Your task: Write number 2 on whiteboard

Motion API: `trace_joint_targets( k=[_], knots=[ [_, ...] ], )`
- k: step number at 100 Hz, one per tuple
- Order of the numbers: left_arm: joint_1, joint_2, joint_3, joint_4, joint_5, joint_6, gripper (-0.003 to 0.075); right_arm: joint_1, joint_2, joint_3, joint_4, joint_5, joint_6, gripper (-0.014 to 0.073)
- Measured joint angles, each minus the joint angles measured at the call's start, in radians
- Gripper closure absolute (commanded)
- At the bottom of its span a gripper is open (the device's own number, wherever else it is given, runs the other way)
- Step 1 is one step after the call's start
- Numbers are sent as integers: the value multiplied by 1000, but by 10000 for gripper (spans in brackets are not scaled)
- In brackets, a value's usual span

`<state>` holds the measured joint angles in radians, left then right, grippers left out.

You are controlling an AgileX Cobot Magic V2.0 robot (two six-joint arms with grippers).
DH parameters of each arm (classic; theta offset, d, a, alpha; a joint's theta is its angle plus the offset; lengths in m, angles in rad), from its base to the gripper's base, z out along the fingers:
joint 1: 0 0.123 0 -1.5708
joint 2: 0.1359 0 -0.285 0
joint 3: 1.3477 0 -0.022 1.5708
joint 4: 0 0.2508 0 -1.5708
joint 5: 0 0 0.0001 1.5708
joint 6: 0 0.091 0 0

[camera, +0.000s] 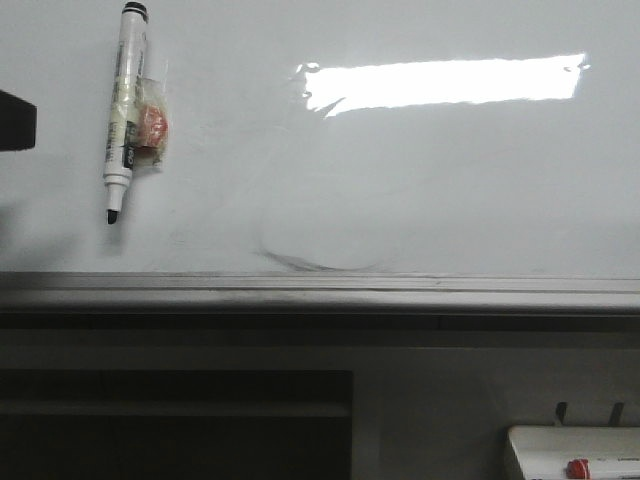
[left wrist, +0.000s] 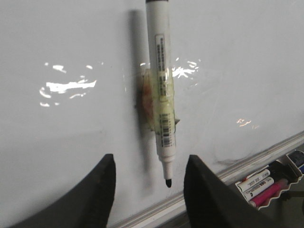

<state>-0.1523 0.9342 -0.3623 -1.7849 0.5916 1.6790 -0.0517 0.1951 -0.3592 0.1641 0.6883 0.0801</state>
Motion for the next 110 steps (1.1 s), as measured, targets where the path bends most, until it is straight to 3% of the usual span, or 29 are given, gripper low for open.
trace_joint_targets(
  k=[40, 52, 67, 77, 96, 103, 110],
  knots=[
    [-18, -9, -11, -1, 47, 10, 409, 0, 0, 0, 0, 0, 0, 664],
    [-90, -53, -32, 35, -46, -57, 409, 0, 0, 0, 0, 0, 0, 664],
    [-222, -138, -61, 204, -256, -241, 409, 0, 0, 0, 0, 0, 0, 664],
    [-324, -183, -66, 420, -390, -481, 409, 0, 0, 0, 0, 0, 0, 664],
    [-514, -209, -35, 1208, -533, -1369, 409, 0, 0, 0, 0, 0, 0, 664],
    [-553, -205, -14, 1405, -544, -1577, 409, 0, 0, 0, 0, 0, 0, 664],
    [-567, -186, 6, 1520, -559, -1690, 409, 0, 0, 0, 0, 0, 0, 664]
  ],
)
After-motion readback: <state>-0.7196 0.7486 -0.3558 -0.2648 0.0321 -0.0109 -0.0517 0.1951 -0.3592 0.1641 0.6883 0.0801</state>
